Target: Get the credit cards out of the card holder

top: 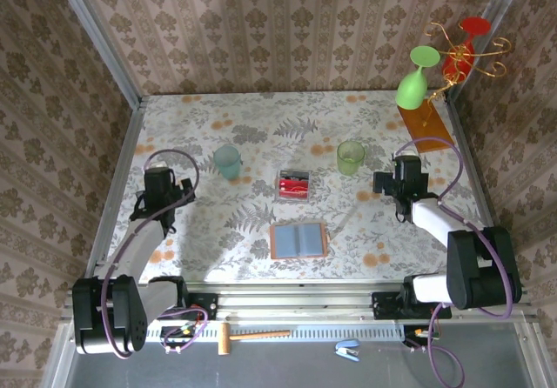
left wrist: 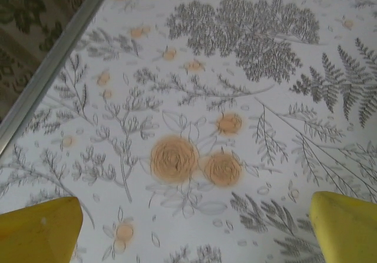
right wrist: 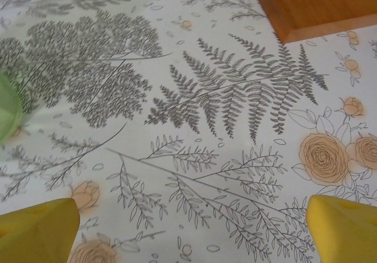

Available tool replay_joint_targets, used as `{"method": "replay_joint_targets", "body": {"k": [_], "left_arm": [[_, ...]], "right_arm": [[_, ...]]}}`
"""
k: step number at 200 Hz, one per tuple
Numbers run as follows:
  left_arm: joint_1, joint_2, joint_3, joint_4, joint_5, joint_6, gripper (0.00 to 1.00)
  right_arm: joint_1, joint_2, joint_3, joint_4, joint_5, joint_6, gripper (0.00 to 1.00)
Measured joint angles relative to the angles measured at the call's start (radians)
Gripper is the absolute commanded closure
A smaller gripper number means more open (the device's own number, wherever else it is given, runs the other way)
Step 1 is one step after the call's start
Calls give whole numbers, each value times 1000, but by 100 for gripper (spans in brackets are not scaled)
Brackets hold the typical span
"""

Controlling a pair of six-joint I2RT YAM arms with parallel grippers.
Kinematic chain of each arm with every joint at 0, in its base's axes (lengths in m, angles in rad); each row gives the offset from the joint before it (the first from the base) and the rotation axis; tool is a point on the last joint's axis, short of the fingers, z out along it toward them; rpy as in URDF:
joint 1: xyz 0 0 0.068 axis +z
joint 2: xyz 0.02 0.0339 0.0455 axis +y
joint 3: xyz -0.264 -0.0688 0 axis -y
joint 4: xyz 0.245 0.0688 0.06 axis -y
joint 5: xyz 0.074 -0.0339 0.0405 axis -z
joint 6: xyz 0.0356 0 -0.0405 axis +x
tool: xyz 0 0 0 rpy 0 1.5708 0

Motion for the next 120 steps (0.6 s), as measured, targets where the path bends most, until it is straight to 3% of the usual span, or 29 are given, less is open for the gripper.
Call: {"method": "replay_joint_targets", "body": {"k": [73,120], "left_arm": [[63,159,-173,561,75,104,0],[122,340,-189,880,196,105,0]], "right_arm": [[-30,60,-84,406,-36,43,0],[-31,106,-101,507,-93,38,0]]}}
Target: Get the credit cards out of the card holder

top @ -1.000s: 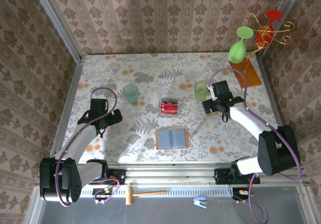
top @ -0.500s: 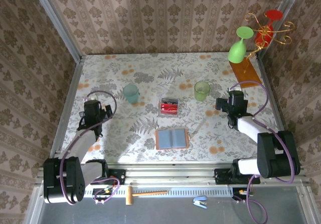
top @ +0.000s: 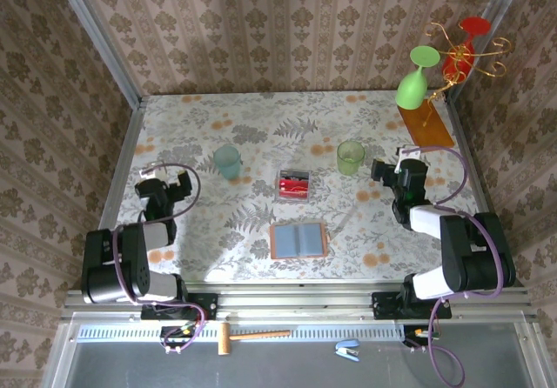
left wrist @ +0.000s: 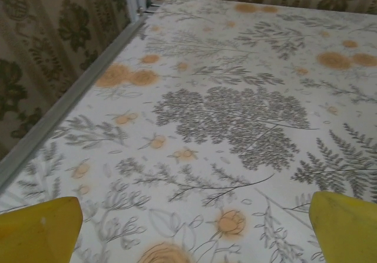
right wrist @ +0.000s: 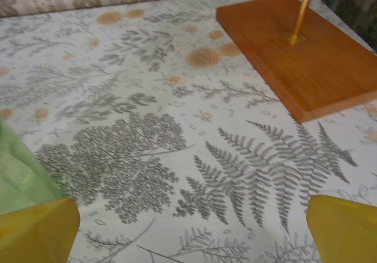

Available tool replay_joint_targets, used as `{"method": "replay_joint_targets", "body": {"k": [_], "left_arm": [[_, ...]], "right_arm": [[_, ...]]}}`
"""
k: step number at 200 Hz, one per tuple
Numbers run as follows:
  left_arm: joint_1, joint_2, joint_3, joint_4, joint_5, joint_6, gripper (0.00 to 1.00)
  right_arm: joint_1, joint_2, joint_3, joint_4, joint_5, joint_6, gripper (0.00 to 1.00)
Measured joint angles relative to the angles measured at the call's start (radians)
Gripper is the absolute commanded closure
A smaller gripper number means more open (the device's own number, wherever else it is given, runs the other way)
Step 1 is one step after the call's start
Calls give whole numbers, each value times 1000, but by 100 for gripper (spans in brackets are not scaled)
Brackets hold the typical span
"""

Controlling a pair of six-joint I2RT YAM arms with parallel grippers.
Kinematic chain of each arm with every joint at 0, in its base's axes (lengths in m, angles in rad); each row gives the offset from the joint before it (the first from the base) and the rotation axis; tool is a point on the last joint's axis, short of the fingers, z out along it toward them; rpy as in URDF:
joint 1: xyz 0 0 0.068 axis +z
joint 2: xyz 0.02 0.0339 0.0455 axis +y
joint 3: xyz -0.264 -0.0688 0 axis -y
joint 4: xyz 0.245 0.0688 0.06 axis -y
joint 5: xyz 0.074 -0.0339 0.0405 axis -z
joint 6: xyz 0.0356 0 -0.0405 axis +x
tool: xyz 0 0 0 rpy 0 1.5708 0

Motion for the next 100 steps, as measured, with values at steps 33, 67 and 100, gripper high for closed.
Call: {"method": "replay_joint_targets", "body": {"k": [33,67,100], "left_arm": [[-6,30,0,55,55,13,0],[-43,114,0,182,72,48,0],[-105,143,38,108,49,94,0]], "right_arm": [[0,51,-5,72,-40,-12,0],[9,76,-24,118,-79,-34,0],[13,78,-27,135,-90,-48,0]]}}
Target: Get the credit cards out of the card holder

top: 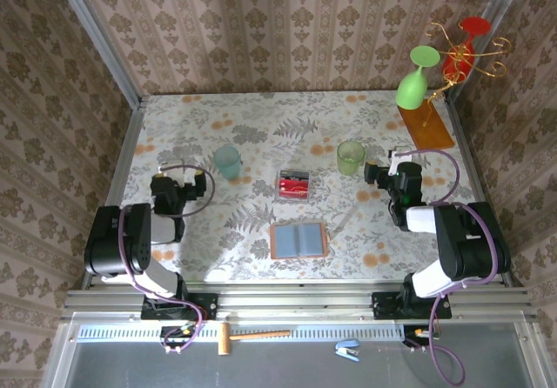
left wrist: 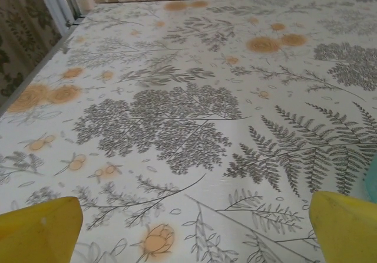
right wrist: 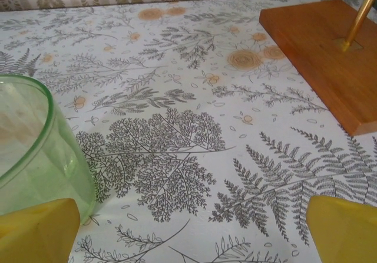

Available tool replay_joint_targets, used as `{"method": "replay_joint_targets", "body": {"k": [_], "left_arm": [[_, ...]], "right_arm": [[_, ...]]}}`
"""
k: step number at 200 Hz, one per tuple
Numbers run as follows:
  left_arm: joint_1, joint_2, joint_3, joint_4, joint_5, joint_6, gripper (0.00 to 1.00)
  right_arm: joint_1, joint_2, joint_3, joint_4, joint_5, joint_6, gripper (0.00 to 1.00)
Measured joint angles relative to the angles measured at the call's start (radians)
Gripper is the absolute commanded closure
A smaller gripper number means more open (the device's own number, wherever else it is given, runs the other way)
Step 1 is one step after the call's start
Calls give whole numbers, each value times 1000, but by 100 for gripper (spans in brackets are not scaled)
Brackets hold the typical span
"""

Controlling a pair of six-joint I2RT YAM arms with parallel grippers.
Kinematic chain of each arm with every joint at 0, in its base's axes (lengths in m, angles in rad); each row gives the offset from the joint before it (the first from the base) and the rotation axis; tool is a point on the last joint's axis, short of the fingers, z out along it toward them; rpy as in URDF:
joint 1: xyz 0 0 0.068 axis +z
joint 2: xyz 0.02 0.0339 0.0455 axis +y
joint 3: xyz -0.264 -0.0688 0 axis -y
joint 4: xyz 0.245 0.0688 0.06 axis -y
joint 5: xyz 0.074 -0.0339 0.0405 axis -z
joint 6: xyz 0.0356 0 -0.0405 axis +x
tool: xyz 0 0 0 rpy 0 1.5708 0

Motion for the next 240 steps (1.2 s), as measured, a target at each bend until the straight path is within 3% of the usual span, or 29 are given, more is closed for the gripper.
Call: {"method": "replay_joint_targets", "body": {"k": [240], "left_arm": [[-28,2,48,-51,-27,55,0]], "right_arm": [[0,0,0,13,-11,-1,0]]}}
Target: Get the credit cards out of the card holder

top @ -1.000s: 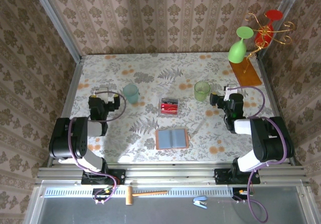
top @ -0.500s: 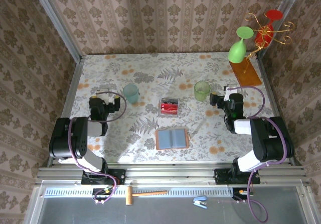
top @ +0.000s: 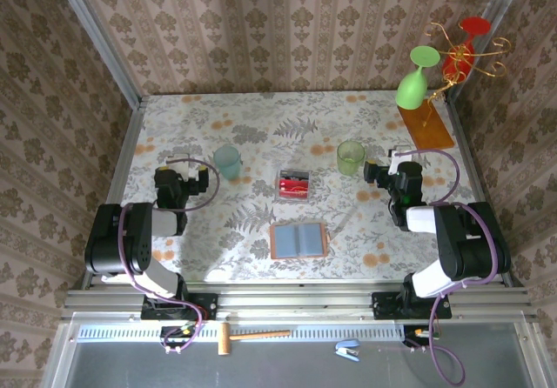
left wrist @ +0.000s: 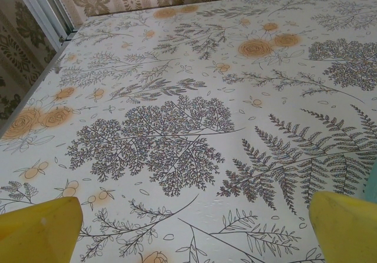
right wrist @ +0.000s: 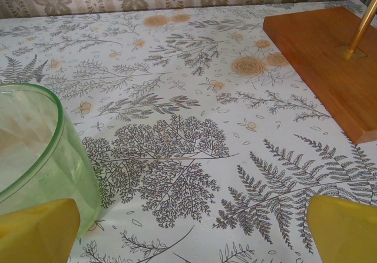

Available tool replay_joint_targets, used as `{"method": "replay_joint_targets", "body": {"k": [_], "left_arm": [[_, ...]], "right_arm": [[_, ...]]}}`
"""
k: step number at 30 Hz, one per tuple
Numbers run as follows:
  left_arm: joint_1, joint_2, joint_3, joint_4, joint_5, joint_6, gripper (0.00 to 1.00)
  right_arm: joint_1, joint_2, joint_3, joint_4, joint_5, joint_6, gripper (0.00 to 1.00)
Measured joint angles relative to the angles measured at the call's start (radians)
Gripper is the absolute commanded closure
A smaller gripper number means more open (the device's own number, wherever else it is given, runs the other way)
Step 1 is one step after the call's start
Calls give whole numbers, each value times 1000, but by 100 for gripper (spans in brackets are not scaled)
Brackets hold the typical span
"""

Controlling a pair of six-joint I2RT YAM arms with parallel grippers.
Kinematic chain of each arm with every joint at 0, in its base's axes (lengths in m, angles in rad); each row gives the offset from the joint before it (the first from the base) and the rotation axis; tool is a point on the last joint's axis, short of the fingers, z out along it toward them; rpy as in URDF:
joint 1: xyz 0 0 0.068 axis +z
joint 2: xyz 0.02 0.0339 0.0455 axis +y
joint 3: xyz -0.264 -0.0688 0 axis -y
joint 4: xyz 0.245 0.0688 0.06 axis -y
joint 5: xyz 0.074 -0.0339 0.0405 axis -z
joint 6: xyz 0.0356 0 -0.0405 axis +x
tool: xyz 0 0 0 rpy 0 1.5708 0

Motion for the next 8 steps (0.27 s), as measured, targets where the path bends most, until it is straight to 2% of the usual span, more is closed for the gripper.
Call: {"method": "replay_joint_targets", "body": {"k": [8], "left_arm": [[0,0,0,0,0,0,0]], "right_arm": [[0,1,-1,2,0,-3,0]]}}
